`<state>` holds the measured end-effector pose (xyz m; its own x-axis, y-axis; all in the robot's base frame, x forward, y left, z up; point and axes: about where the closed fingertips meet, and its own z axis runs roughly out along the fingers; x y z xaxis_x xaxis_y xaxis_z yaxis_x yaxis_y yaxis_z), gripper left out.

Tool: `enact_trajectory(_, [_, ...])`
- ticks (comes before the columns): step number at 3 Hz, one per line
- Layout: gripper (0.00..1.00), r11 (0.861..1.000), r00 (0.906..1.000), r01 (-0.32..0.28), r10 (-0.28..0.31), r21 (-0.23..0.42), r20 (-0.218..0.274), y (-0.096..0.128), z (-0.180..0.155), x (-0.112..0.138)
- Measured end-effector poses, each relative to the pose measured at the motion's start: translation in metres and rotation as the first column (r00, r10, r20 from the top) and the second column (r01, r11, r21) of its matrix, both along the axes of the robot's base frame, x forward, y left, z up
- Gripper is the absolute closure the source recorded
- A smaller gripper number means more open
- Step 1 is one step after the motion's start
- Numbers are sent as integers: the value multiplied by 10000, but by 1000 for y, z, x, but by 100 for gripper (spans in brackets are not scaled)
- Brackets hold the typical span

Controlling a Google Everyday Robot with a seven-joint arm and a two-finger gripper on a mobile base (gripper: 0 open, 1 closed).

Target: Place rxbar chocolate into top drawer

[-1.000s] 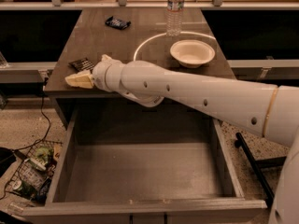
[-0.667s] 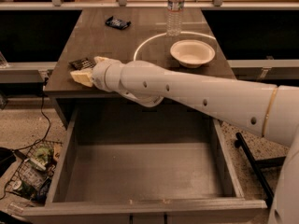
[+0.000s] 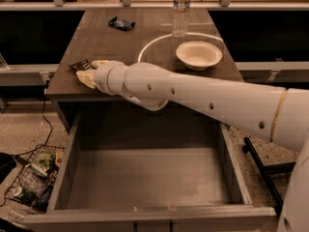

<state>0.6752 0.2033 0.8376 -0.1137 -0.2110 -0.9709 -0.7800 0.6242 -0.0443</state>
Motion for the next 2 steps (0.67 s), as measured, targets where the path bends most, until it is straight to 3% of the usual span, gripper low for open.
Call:
enact_trajectory(1, [100, 10000, 10000, -23, 23, 2, 5, 2, 0, -1])
enact_trajectory(2, [100, 9998, 9993, -181, 181, 6, 333, -8, 21, -6])
